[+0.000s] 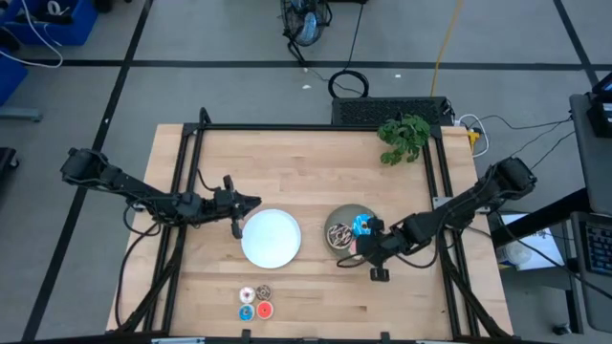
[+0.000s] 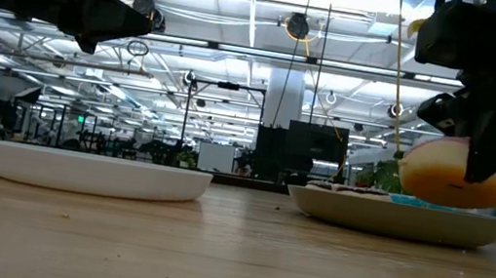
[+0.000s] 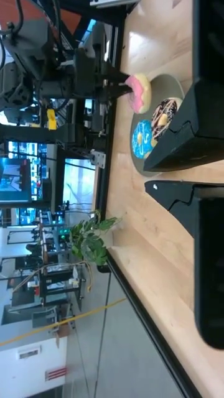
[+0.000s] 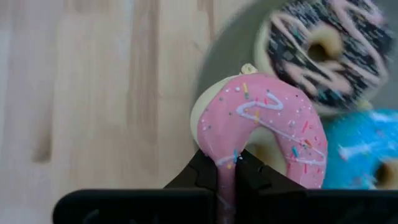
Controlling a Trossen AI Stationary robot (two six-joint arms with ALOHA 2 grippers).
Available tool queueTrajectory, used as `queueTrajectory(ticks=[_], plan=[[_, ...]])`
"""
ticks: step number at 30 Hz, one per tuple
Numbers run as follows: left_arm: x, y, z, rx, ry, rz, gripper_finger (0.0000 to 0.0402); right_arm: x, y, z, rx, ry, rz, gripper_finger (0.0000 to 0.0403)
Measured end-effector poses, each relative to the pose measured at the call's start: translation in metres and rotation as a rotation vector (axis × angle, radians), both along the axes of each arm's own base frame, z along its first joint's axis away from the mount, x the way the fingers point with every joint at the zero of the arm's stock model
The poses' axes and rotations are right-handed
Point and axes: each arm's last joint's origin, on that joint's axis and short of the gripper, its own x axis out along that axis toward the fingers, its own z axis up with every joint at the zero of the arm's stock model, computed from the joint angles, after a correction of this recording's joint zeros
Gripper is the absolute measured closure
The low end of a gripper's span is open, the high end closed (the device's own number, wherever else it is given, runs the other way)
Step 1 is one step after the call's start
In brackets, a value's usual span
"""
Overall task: Pick & Place donuts
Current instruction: Put the large pink donut on the gray plate
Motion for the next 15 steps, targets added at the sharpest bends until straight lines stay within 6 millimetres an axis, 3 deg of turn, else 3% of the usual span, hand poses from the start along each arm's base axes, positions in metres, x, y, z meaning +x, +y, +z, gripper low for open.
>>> queueTrajectory(ticks=[9,15], plan=[[0.0,0.0,0.0,-0.026,-0.005,0.0,0.036,0.002,0.005,-0.024,-0.06,0.094,0.015,0.0394],[0.0,0.0,0.0,-0.027,-0.005,0.0,0.036,0.003,0.005,-0.027,-0.091,0.092,0.02,0.0394]])
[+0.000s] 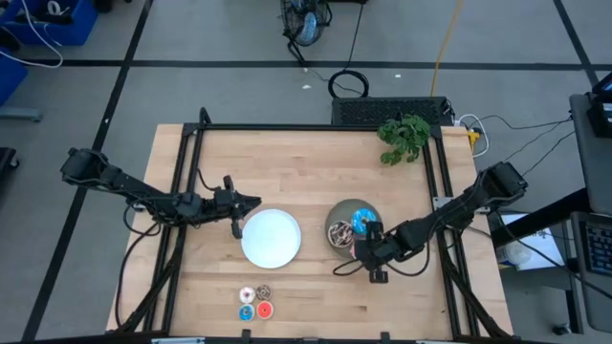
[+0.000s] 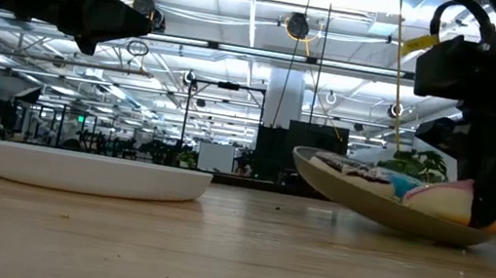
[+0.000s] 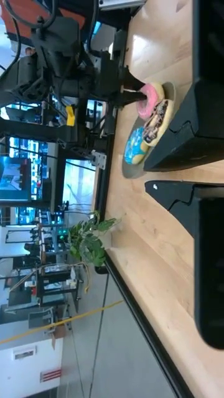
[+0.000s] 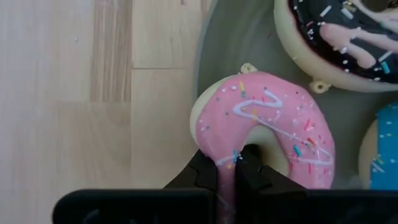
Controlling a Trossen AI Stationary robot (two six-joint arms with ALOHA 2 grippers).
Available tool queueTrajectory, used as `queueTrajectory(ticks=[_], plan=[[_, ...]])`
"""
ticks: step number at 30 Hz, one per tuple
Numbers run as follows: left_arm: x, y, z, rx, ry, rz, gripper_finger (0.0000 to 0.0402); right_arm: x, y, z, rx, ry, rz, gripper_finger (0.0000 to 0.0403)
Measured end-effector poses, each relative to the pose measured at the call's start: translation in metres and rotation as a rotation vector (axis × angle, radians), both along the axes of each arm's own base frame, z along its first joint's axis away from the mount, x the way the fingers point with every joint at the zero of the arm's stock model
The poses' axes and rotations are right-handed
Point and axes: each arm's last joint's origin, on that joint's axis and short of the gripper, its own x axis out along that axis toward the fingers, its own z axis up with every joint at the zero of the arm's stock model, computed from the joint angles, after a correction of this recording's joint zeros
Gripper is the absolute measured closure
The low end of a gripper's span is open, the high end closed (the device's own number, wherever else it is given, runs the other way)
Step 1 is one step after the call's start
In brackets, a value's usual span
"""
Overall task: Pick & Place donuts
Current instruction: Put the large pink donut on the gray plate
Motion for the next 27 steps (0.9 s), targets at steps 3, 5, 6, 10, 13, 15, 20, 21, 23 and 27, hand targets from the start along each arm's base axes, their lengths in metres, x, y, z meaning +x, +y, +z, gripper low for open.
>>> queueTrajectory(ticks=[3,5,6,10,13,15,20,21,23,27], plan=[[0.0,0.0,0.0,0.006,0.001,0.0,0.036,0.002,0.001,0.003,-0.004,-0.011,0.019,0.0394],[0.0,0.0,0.0,0.007,0.002,0.0,0.036,0.004,0.002,0.005,-0.006,-0.022,0.036,0.0391],[0.0,0.0,0.0,0.007,0.002,0.0,0.036,0.005,0.002,0.006,-0.007,-0.027,0.043,0.0387],[0.0,0.0,0.0,0.007,0.001,0.0,0.036,0.007,0.003,0.009,-0.007,-0.031,0.05,0.0358],[0.0,0.0,0.0,0.006,0.001,0.0,0.036,0.008,0.004,0.011,-0.001,-0.034,0.052,0.0325],[0.0,0.0,0.0,0.006,0.001,0.0,0.036,0.007,0.004,0.011,-0.004,-0.028,0.052,0.0302],[0.0,0.0,0.0,0.005,0.001,0.0,0.036,0.009,0.0,0.01,-0.009,-0.023,0.048,0.0253],[0.0,0.0,0.0,0.005,0.001,0.0,0.036,0.009,-0.001,0.01,-0.008,-0.023,0.044,0.0245],[0.0,0.0,0.0,0.005,0.001,0.0,0.036,0.01,-0.002,0.01,-0.008,-0.022,0.038,0.023],[0.0,0.0,0.0,0.006,0.001,0.0,0.036,0.01,-0.004,0.011,-0.006,-0.022,0.03,0.0203]])
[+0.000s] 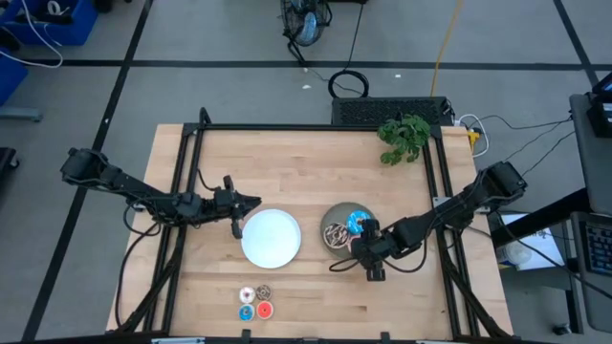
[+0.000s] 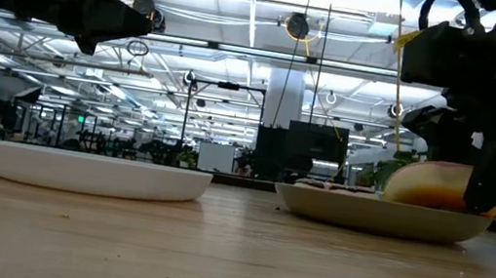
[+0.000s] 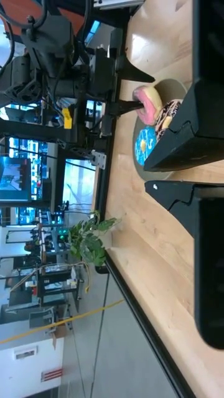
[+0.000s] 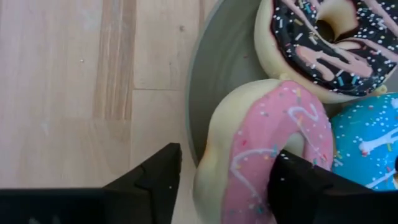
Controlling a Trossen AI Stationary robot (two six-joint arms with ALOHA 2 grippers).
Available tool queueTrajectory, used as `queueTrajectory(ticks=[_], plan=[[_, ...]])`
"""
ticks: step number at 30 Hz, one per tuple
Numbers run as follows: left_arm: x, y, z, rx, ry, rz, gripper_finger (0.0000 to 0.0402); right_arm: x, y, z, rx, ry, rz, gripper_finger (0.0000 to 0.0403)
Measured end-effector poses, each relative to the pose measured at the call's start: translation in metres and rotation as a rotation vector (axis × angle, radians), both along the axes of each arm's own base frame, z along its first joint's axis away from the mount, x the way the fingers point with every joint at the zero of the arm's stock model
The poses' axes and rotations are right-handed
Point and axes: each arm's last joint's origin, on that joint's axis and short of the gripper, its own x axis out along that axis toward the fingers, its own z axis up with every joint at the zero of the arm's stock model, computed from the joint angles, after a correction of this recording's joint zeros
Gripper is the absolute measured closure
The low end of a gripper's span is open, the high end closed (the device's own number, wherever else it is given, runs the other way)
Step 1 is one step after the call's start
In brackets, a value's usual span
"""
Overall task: Pick & Place donuts
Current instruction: Put the large pink donut on the gray plate
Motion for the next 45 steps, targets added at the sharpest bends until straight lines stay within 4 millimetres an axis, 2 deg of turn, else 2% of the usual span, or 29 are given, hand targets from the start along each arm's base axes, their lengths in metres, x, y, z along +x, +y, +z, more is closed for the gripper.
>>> queueTrajectory(ticks=[10,16,20,29,33,38,45], plan=[[0.0,0.0,0.0,0.002,0.001,0.0,0.036,0.0,0.0,0.001,-0.001,0.008,0.001,0.0163],[0.0,0.0,0.0,0.012,0.004,0.0,0.036,0.007,0.003,0.021,-0.025,0.022,0.01,0.015],[0.0,0.0,0.0,0.015,0.005,0.001,0.036,0.011,0.005,0.028,-0.018,0.005,0.018,0.0149],[0.0,0.0,-0.002,0.022,0.028,0.0,0.036,0.003,0.001,0.027,-0.058,0.094,0.019,0.0149],[0.0,0.0,-0.002,0.023,0.029,0.001,0.036,0.007,0.003,0.04,-0.06,0.102,0.017,0.0149],[0.0,0.0,-0.002,0.023,0.029,0.001,0.036,0.015,0.012,0.062,-0.053,0.026,0.04,0.0149],[0.0,0.0,-0.002,0.019,0.028,0.001,0.036,0.012,0.013,0.064,-0.118,0.011,-0.031,0.0149]])
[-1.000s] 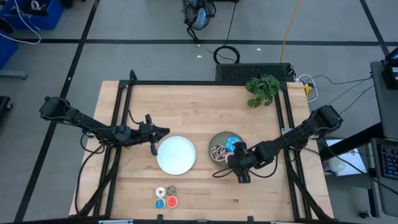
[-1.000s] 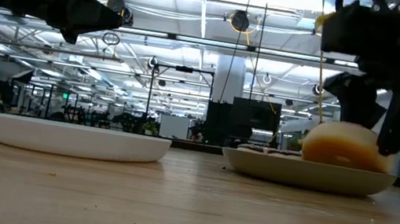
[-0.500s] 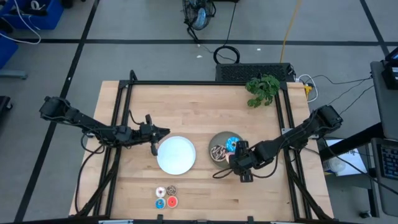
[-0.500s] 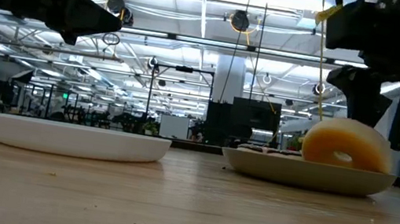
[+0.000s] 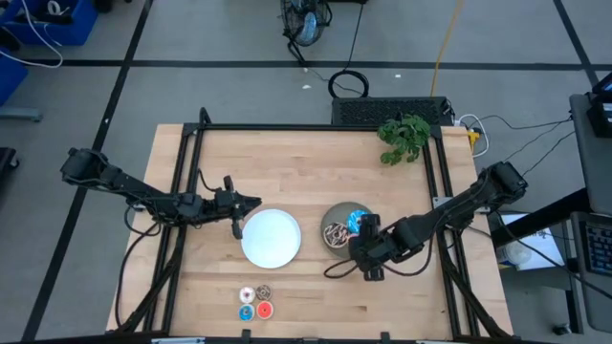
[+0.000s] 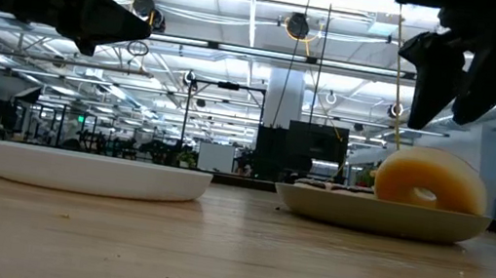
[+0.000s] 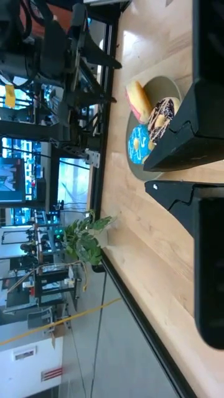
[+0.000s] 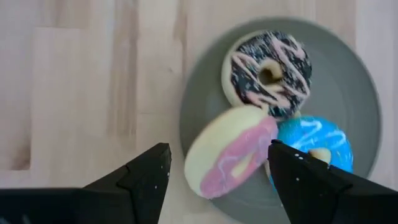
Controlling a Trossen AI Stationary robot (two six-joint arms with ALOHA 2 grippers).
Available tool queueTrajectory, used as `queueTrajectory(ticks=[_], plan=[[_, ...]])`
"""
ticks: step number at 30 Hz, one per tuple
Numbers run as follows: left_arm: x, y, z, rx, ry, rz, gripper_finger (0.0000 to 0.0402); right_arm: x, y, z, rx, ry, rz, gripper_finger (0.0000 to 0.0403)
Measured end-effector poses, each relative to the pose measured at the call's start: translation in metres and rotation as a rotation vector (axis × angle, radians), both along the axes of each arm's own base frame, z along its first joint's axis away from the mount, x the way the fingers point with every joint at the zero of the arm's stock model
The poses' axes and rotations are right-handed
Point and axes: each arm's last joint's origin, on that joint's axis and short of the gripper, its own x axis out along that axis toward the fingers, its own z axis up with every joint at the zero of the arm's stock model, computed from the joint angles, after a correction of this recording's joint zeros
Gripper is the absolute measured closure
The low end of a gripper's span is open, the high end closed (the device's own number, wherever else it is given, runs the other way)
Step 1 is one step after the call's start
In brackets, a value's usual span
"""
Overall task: Pick & Place donuts
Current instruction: Put the large pink donut on the gray plate
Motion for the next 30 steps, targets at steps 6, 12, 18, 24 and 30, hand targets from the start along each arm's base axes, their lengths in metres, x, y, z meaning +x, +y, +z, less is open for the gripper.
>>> queueTrajectory(ticks=[6,12,18,24,30], plan=[[0.0,0.0,0.0,-0.001,0.0,0.0,0.036,-0.005,-0.002,-0.009,0.002,0.041,-0.044,0.0149],[0.0,0.0,0.0,-0.004,-0.001,0.0,0.036,-0.009,-0.005,-0.014,-0.045,0.063,-0.038,0.0183],[0.0,0.0,0.0,-0.001,0.0,0.0,0.036,-0.012,-0.005,-0.001,-0.013,0.004,-0.034,0.0259],[0.0,0.0,0.0,0.0,0.004,0.0,0.036,-0.012,-0.006,-0.004,-0.032,-0.021,-0.097,0.0367],[0.0,0.0,-0.001,-0.012,0.002,0.001,0.036,-0.011,-0.005,-0.019,-0.017,0.004,-0.088,0.0392]])
